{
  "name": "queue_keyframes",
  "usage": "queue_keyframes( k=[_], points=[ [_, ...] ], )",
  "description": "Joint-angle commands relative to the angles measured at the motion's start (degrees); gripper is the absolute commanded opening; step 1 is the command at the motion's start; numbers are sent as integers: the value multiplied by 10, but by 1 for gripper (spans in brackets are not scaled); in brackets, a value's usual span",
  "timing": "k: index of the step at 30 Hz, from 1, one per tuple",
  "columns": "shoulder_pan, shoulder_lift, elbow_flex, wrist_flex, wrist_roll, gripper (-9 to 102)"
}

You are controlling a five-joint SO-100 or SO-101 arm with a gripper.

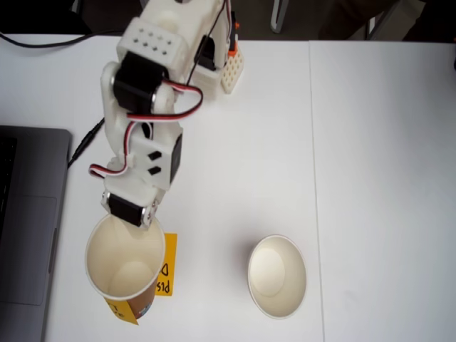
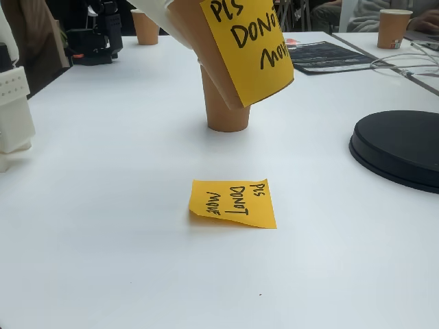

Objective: Pickup cup and make a pile of cup.

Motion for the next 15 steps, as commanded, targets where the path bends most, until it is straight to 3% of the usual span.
queue_keyframes(
  k=[1,15],
  points=[
    [-19,83,-45,-4,-4,-7],
    [-168,215,-46,-1,-4,-7]
  ],
)
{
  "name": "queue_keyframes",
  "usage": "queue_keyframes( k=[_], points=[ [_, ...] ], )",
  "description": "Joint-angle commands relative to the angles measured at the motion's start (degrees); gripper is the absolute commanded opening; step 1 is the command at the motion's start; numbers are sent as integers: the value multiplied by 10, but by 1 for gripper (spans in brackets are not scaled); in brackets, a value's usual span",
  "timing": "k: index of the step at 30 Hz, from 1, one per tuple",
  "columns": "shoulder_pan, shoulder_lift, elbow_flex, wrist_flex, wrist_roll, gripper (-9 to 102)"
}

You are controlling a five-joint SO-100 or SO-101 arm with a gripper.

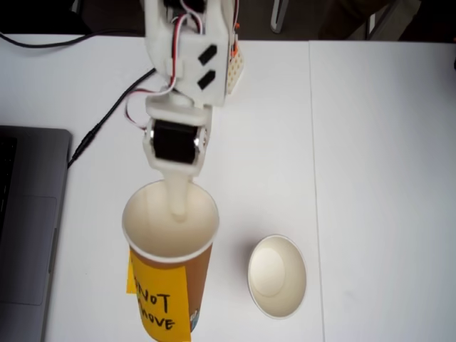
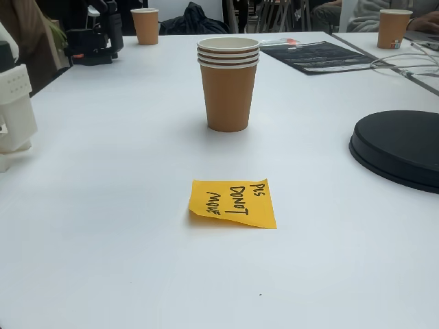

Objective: Pickup cup and make a pile of cup.

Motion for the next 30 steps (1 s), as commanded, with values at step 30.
queue_keyframes(
  k=[30],
  points=[
    [-259,45,-55,103,8,-7]
  ],
)
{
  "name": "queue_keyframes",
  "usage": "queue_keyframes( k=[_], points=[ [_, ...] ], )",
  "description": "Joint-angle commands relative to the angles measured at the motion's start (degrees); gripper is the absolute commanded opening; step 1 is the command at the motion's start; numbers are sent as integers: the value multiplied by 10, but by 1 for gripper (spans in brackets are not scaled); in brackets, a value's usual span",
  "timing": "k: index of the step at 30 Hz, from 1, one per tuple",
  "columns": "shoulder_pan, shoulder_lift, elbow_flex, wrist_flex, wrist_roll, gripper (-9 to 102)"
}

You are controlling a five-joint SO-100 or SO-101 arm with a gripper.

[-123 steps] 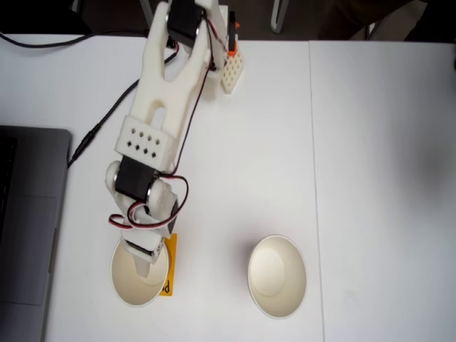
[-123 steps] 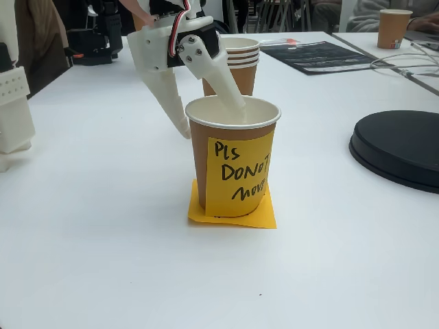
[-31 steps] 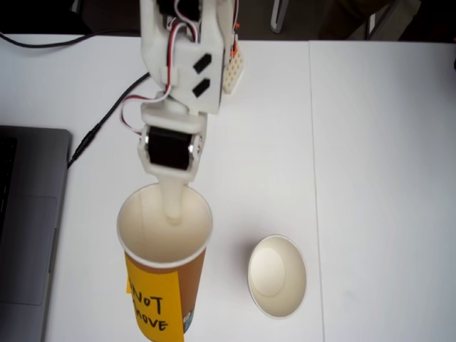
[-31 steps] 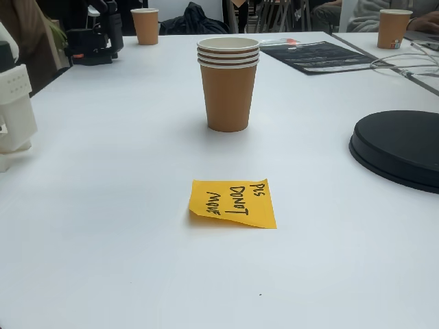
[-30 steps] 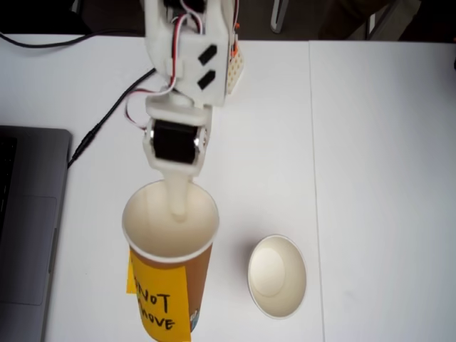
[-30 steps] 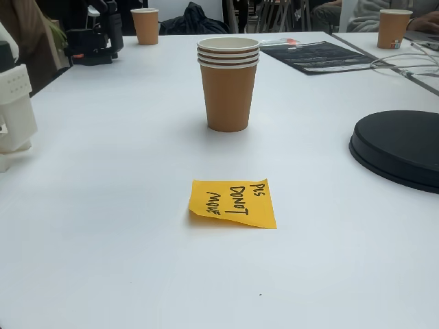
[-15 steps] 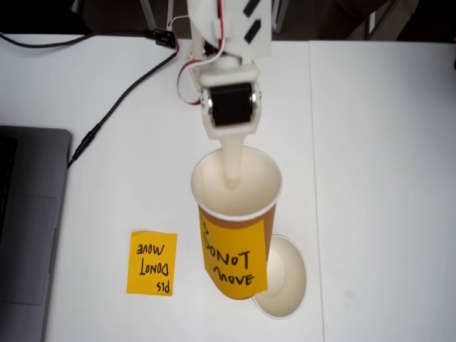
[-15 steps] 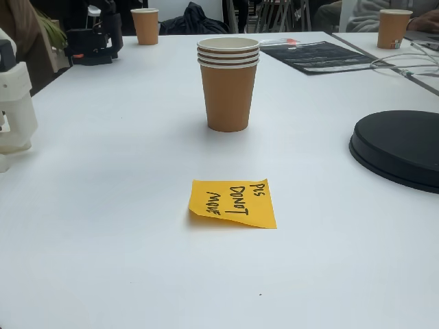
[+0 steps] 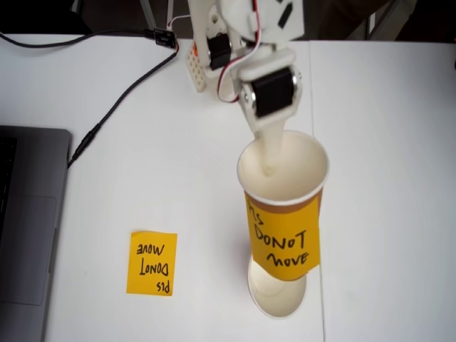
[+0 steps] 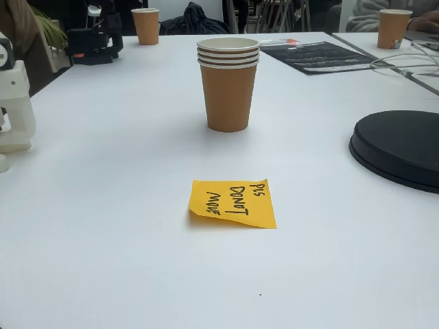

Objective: Pickup cup and make a pile of cup.

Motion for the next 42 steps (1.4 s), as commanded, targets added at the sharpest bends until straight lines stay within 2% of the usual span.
queue_keyframes(
  k=[1,15,33,42],
  points=[
    [-4,-1,-54,-2,8,-7],
    [-4,-157,-209,-2,9,-7],
    [6,-191,-208,8,9,-7],
    [47,-180,-132,8,8,-7]
  ],
)
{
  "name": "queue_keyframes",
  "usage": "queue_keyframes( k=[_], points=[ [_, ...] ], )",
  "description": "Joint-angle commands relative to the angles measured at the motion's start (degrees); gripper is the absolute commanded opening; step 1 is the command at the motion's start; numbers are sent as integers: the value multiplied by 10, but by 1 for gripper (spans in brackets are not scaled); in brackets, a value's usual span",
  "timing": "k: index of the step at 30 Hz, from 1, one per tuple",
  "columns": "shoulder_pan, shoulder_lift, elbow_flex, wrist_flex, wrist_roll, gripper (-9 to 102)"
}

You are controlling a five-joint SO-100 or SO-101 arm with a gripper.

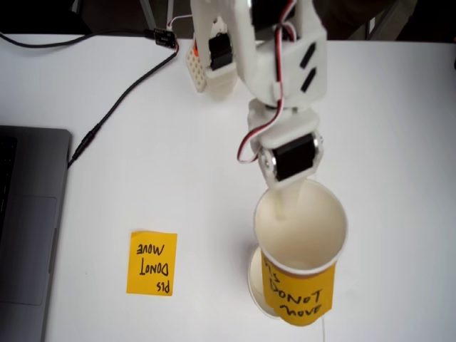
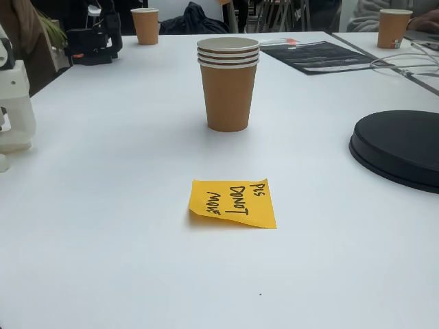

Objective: Pickup cup and make a pile of cup.

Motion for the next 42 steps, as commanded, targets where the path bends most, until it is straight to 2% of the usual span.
queue_keyframes(
  k=[1,13,19,25,31,42],
  points=[
    [27,14,6,8,8,-7],
    [25,14,14,11,8,-7],
    [24,14,13,49,9,-7],
    [22,11,10,50,9,-7],
    [-19,4,5,51,9,-7],
    [-22,-25,4,49,9,-7]
  ],
)
